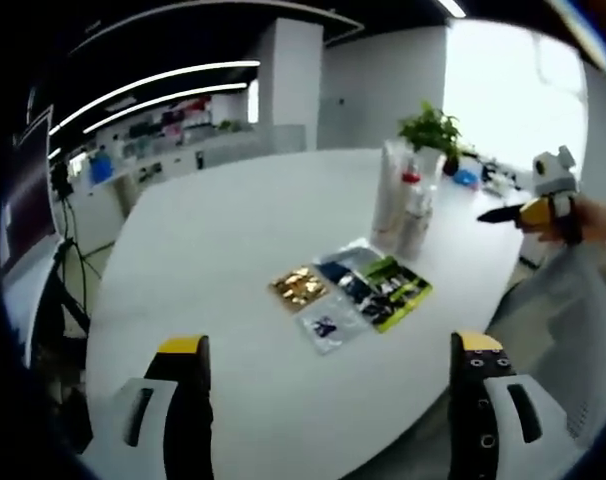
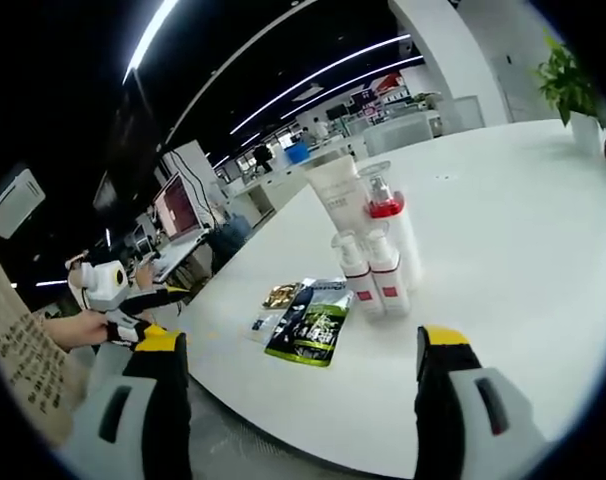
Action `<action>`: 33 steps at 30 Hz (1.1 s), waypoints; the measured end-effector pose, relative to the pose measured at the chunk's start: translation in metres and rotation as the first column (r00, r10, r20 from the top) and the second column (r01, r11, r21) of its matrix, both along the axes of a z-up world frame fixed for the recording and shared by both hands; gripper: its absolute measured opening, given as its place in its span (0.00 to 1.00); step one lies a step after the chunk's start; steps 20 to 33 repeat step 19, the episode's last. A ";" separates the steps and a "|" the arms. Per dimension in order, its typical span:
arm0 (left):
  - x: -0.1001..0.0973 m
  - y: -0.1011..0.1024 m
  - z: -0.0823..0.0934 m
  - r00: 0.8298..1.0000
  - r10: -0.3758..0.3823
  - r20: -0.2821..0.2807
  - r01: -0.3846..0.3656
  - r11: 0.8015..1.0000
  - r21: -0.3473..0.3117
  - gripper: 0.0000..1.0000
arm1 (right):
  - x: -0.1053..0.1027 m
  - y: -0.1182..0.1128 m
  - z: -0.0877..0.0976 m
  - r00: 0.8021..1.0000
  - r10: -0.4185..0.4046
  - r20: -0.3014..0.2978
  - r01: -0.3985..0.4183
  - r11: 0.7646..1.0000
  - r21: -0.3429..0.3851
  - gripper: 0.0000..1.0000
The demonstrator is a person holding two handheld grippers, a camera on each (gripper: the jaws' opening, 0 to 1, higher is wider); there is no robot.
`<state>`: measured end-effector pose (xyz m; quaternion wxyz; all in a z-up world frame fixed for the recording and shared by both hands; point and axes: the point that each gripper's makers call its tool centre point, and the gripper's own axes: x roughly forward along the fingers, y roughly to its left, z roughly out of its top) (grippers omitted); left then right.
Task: Arrange the skincare products in the storage area until every visible bottle or jar stands upright without overlapping.
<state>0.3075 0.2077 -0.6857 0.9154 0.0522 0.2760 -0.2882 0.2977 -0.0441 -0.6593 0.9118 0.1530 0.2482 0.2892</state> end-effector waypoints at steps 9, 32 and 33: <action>0.002 0.004 0.000 1.000 0.020 -0.005 -0.020 1.000 -0.015 0.97 | 0.000 -0.001 -0.001 1.000 -0.003 -0.002 0.003 1.000 0.000 0.95; -0.001 0.001 -0.003 1.000 -0.004 -0.007 0.004 1.000 0.012 0.97 | 0.000 0.000 -0.002 1.000 0.000 -0.006 0.000 1.000 -0.005 0.95; -0.001 0.001 -0.003 1.000 -0.004 -0.007 0.004 1.000 0.012 0.97 | 0.000 0.000 -0.002 1.000 0.000 -0.006 0.000 1.000 -0.005 0.95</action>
